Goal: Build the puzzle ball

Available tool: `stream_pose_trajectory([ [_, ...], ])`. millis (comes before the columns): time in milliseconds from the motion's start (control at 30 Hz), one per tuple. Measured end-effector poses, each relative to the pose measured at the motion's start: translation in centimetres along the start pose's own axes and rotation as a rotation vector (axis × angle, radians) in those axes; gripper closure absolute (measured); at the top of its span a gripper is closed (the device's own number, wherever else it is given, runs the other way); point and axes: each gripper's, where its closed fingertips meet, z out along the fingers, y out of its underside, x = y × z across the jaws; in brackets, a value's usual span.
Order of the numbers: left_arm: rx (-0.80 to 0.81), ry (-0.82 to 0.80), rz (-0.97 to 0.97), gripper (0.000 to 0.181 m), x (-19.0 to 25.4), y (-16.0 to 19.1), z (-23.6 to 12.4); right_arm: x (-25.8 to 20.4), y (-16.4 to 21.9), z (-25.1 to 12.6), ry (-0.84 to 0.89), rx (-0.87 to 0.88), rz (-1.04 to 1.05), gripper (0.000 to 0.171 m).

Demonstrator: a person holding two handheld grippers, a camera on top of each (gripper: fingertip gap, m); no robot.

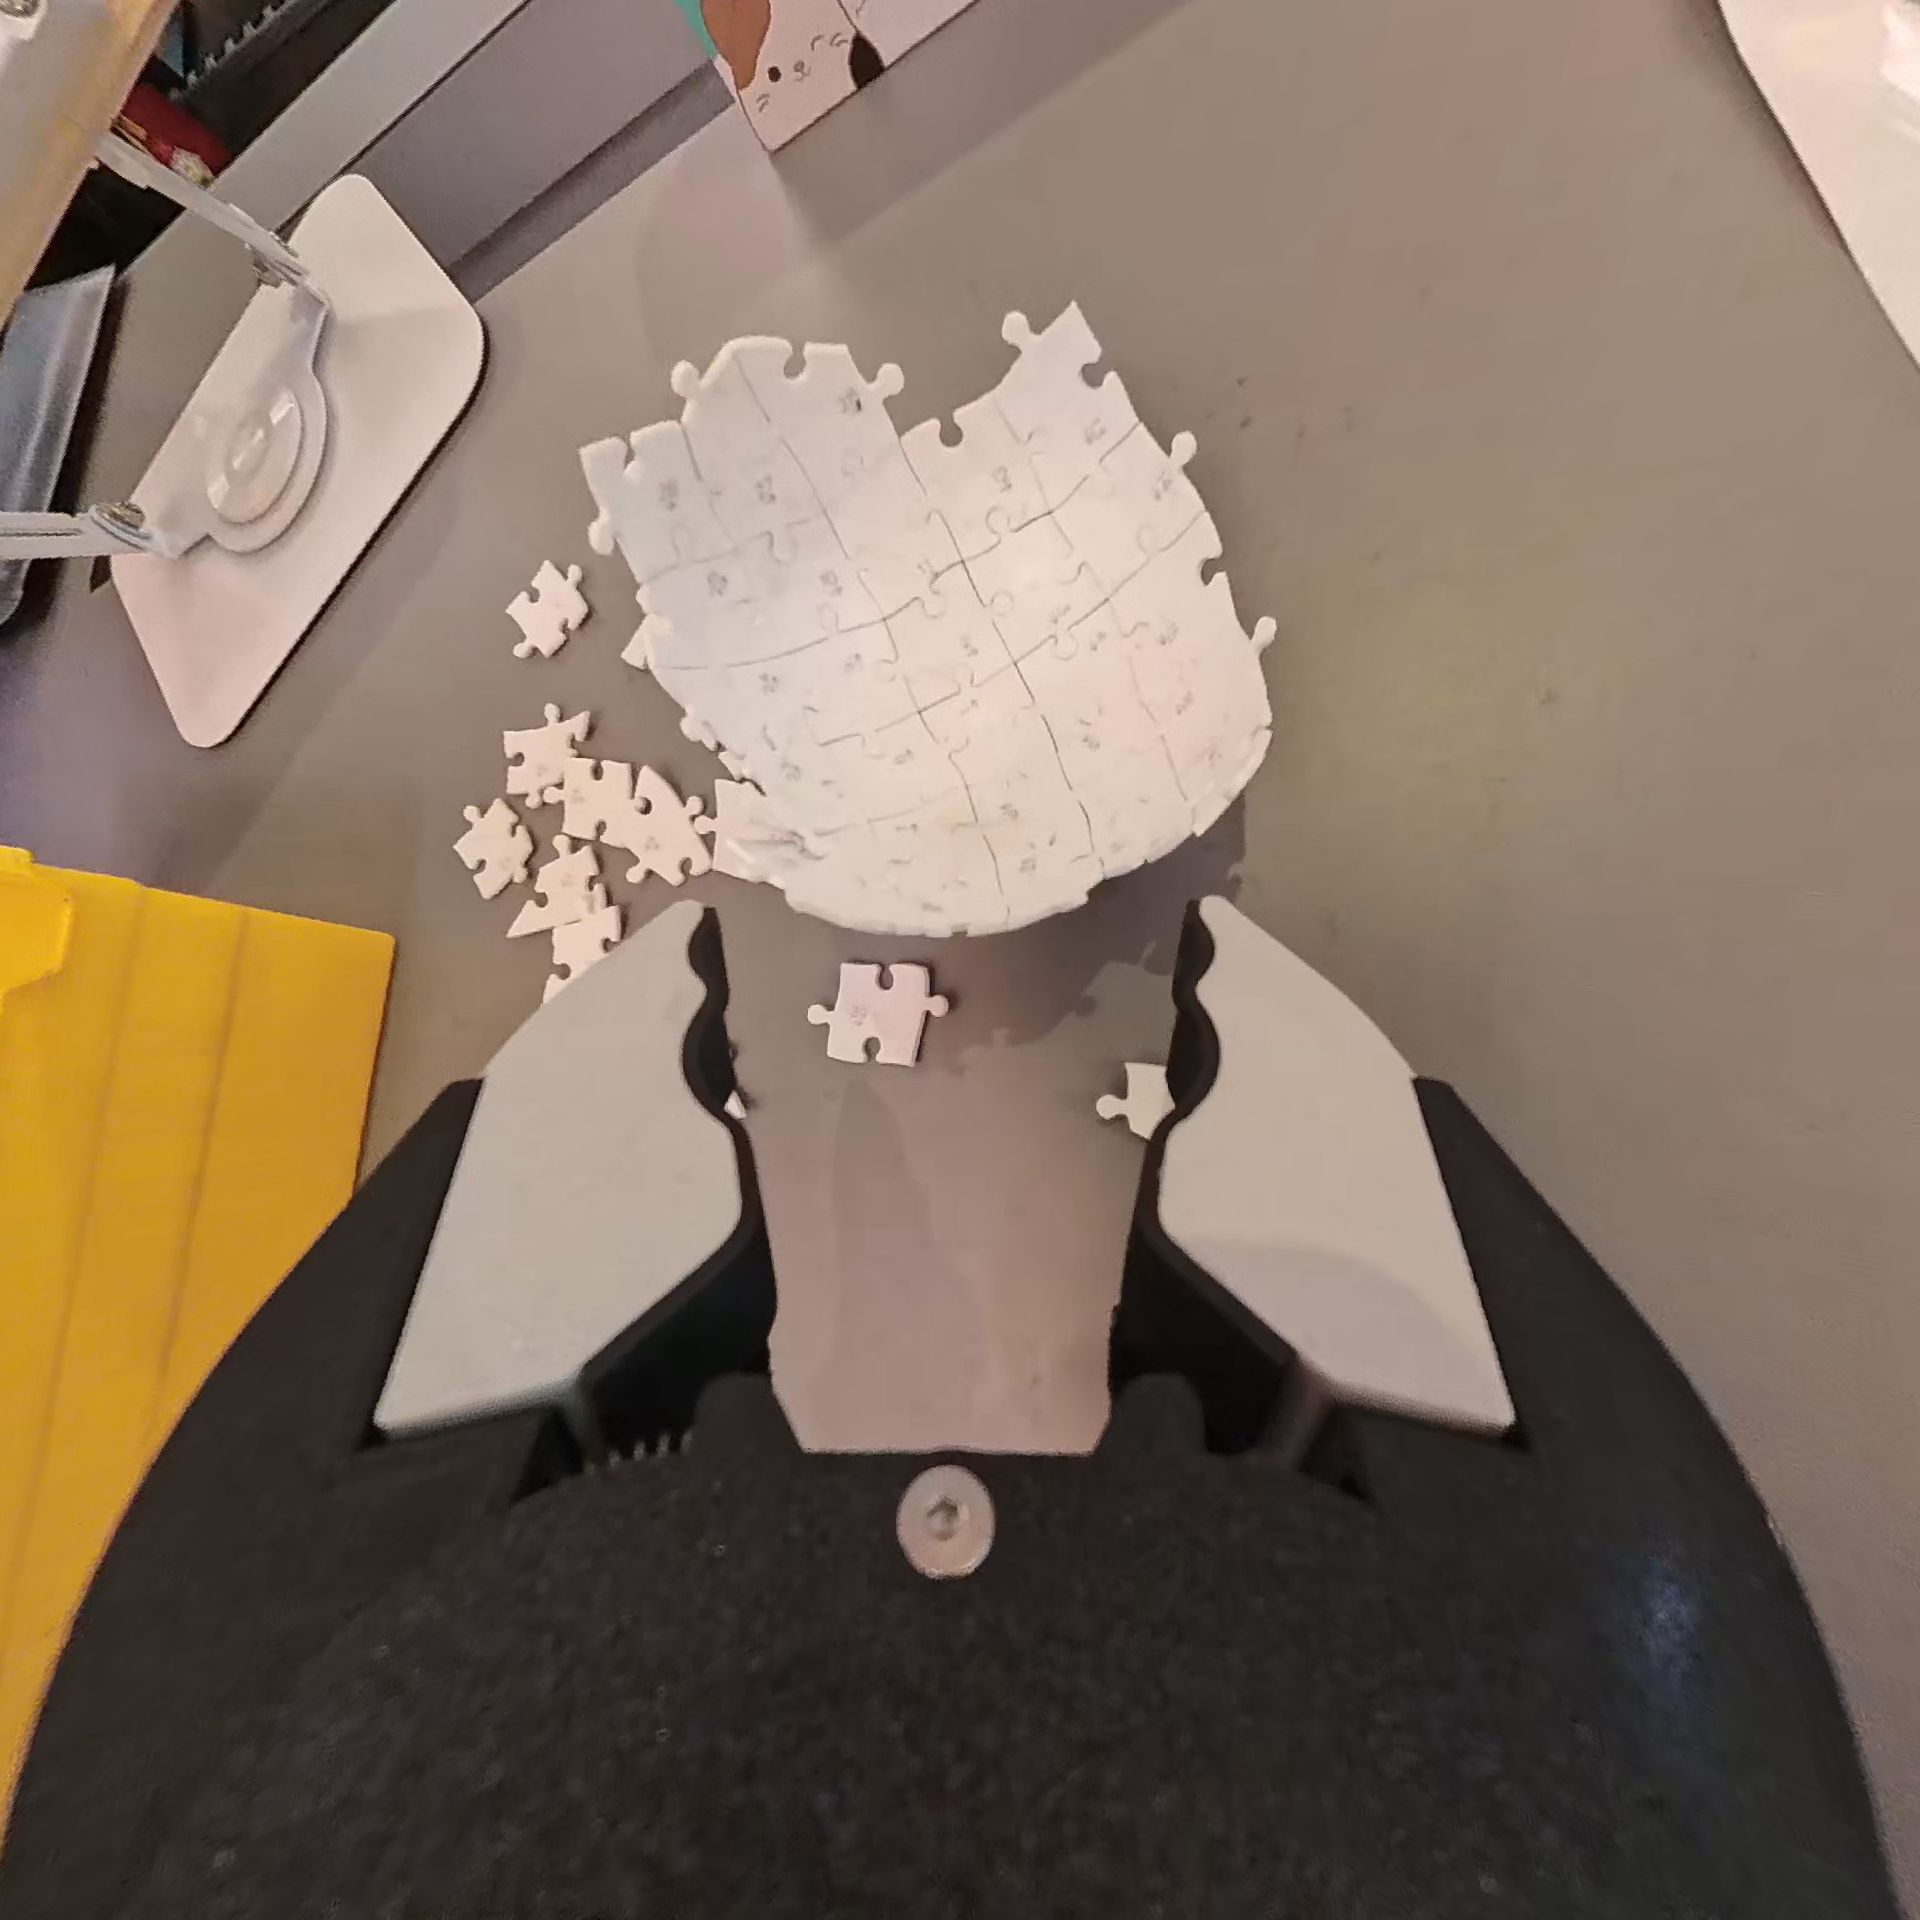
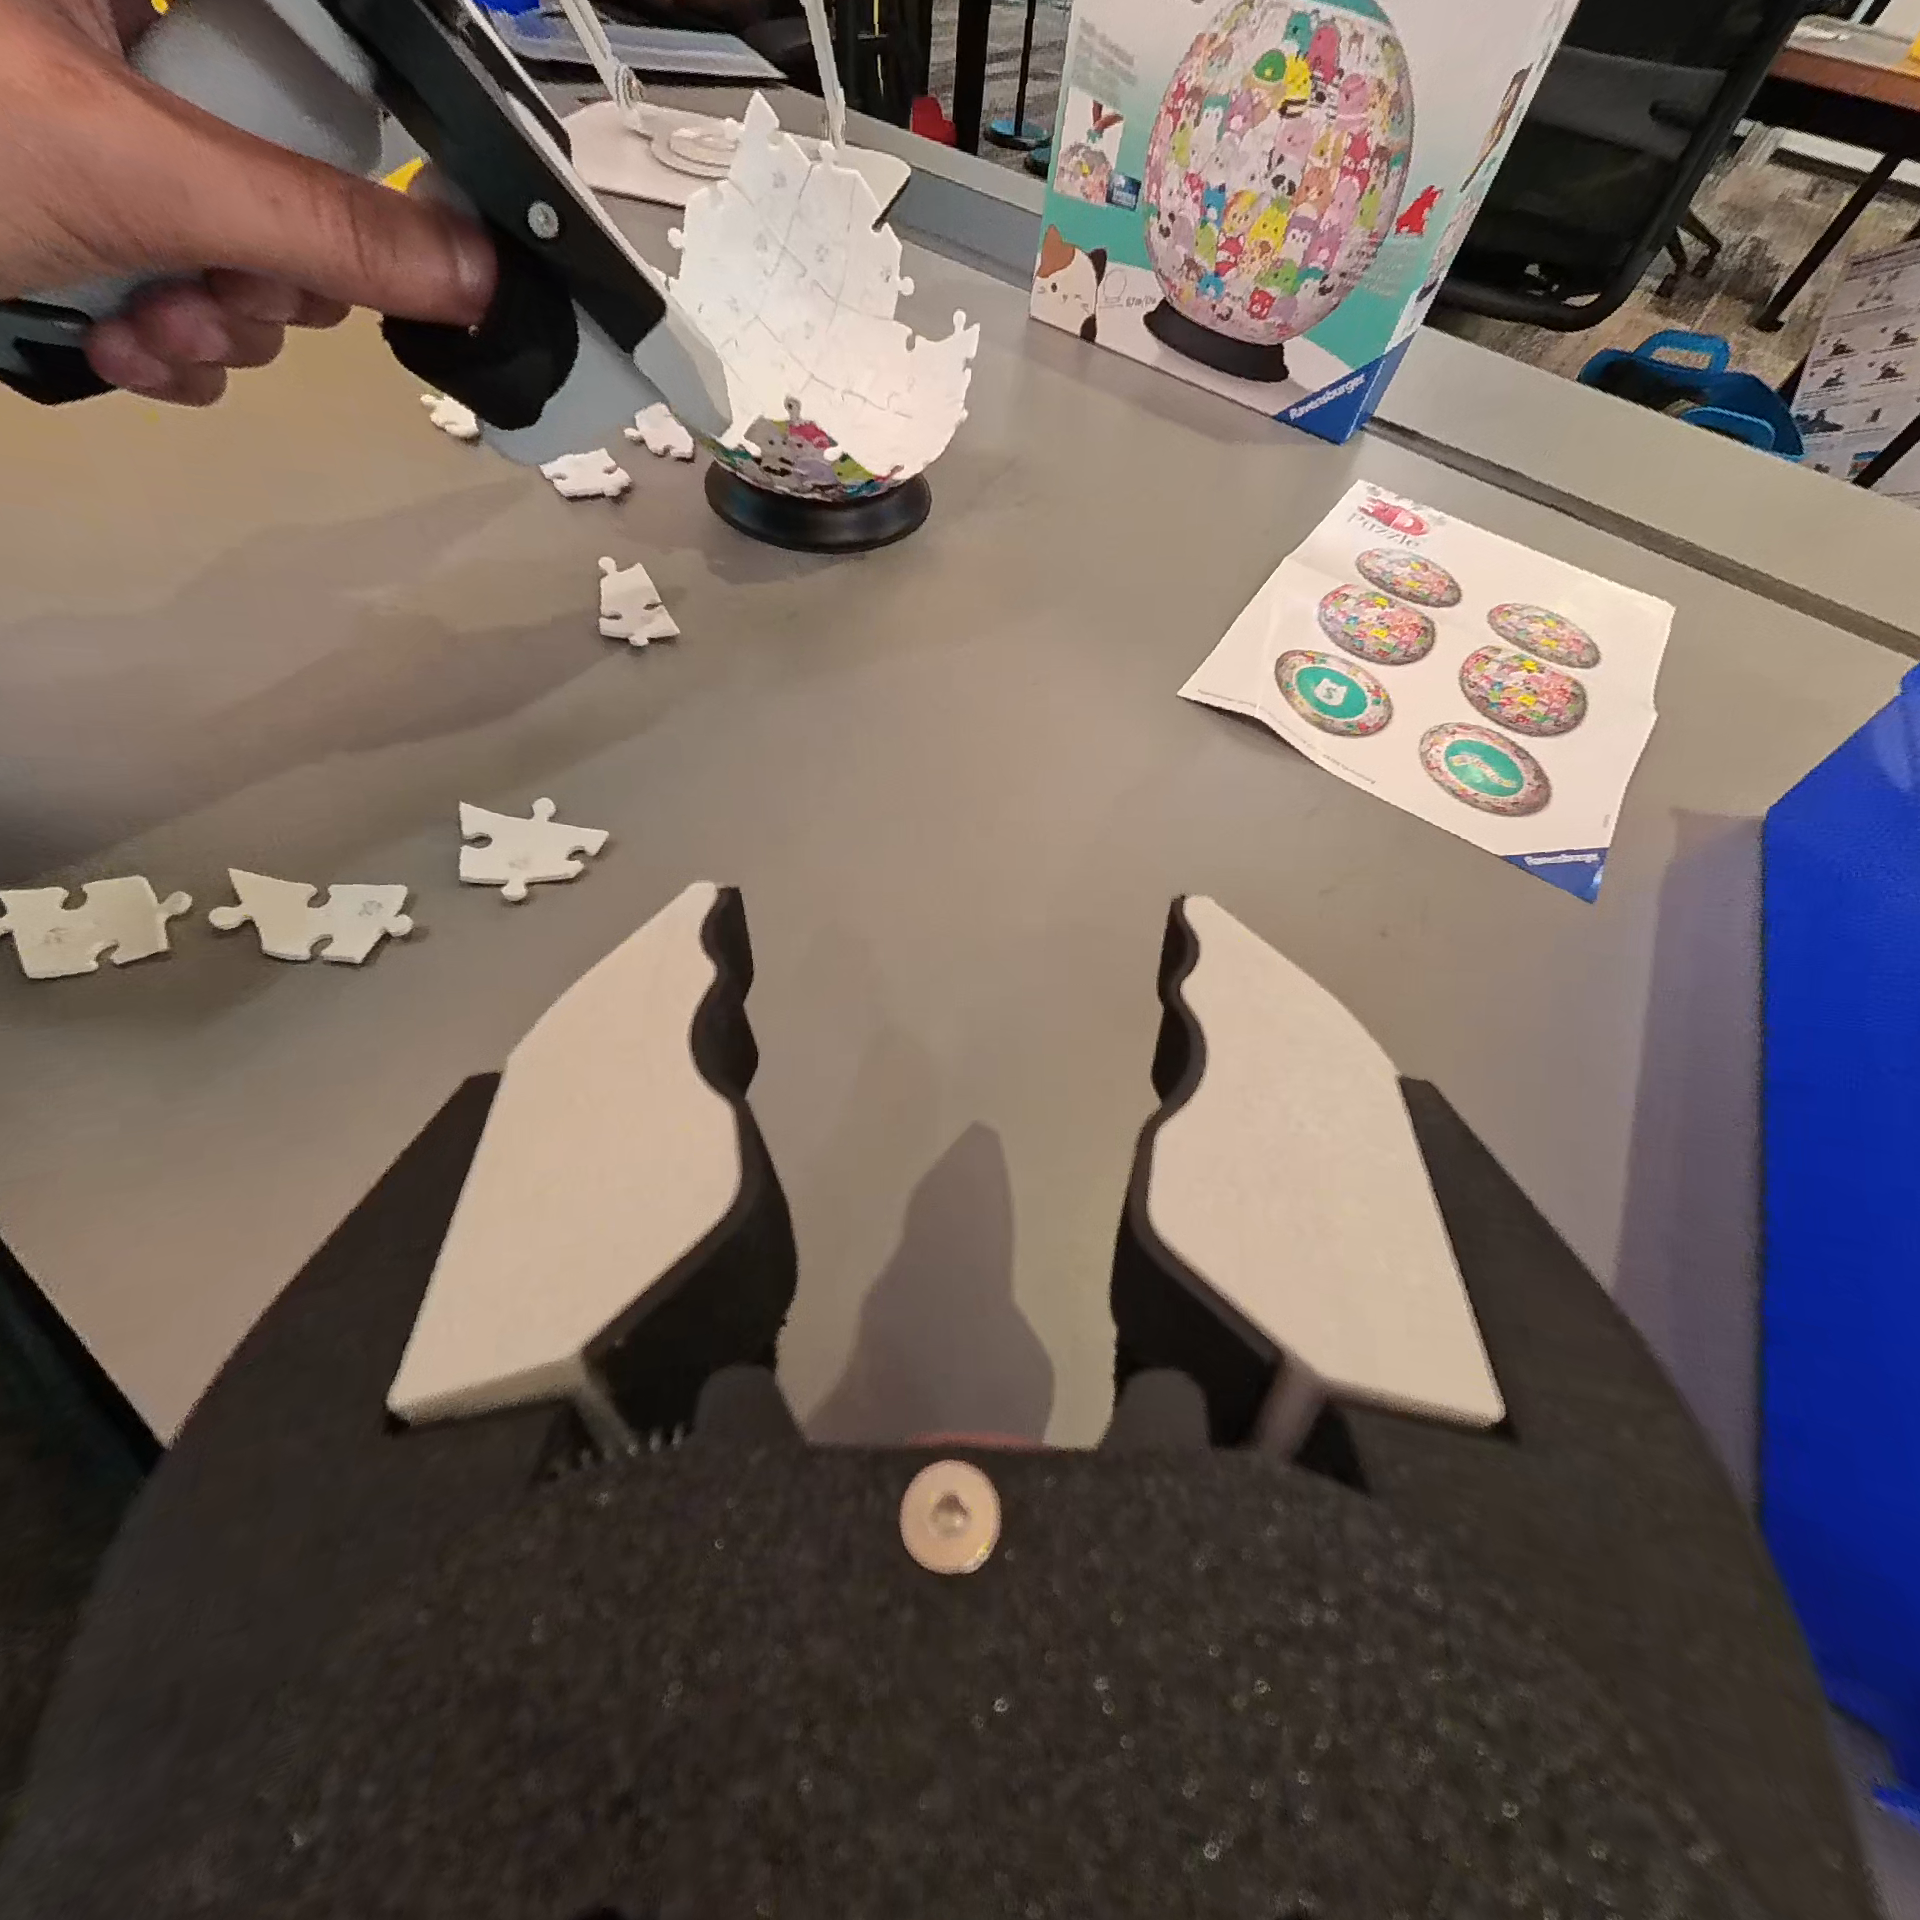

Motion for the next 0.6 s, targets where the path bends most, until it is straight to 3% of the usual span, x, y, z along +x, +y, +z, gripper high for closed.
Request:
stream_pose_trajectory([
  [167,0.045,0.065,-0.004,0.105,-1.6,0.6,-1.1,-0.3,0.1,0.0,-0.012,-0.005,-0.008,0.096],
  [333,0.1,0.327,0.003,0.109,-3.9,4.2,-3.1,-0.2,0.0,-0.1,-0.015,-0.003,-0.011,0.099],
  [467,0.186,0.56,0.157,0.113,-1.3,6.3,-4.5,-0.9,0.0,0.3,-0.038,-0.009,-0.007,0.099],
  [600,0.146,0.713,0.179,0.108,2.6,6.8,-3.2,-1.7,-0.2,0.6,-0.043,-0.013,-0.061,0.099],
])
